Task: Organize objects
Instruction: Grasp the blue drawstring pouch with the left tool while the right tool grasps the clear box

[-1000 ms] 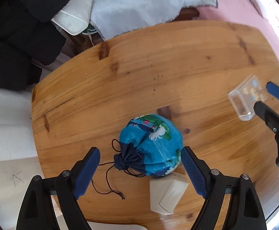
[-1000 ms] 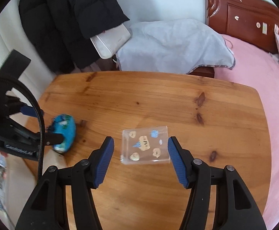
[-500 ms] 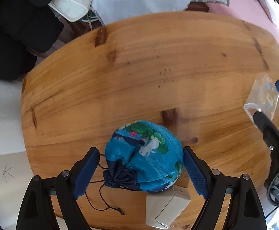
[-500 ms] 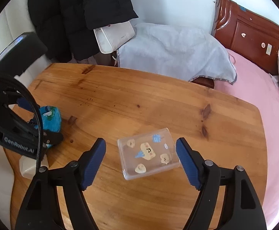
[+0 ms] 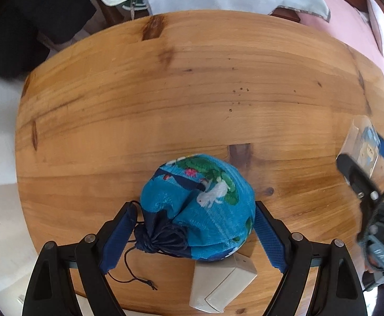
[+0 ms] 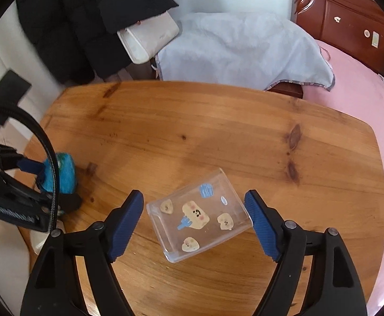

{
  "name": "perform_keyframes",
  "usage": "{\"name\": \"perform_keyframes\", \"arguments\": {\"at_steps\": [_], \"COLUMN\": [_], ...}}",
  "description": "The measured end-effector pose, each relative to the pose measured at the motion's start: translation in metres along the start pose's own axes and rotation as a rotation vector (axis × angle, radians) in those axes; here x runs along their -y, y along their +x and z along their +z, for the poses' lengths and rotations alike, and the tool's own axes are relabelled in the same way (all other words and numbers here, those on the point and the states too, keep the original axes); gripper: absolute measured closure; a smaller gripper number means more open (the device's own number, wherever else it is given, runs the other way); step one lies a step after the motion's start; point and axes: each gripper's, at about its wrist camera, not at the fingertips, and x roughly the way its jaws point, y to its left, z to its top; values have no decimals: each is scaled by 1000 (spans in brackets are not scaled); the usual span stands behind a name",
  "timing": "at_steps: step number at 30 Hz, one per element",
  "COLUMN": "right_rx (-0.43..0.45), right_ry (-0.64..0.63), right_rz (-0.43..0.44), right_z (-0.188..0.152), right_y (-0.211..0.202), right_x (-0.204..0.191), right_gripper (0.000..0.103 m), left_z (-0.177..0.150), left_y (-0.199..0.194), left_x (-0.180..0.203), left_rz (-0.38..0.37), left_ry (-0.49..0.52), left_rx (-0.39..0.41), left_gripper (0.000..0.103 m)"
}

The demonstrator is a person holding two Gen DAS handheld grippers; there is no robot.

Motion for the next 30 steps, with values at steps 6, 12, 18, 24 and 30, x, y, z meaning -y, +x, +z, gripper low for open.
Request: {"name": "perform_keyframes", "arguments": {"at_steps": [6,12,18,24,30], "right_rx": [-7,0,17,52,116], "right_ry": [-111,-97,-67,-58,-24], "right_rz": [-88,-55,-35,-17,-6], "right_z": [-9,-12,-20,-29,-39], "right_y": [4,-2,-17,-49,-101], "right_x": [-15,-15,-19,-34,-54], "right_gripper": [28,39,39,39,39], "left_z": [-2,-9,-3,-21,-59], "left_y": [1,-4,-26,-69,-126], "left_x": [-2,5,4,12,19], "left_rz": [-10,11,-1,-45,-107], "left_ry": [-24,-29,-52,-32,6], "left_rx": [4,33,66,135,213], "left_gripper": [19,27,33,33,33]}}
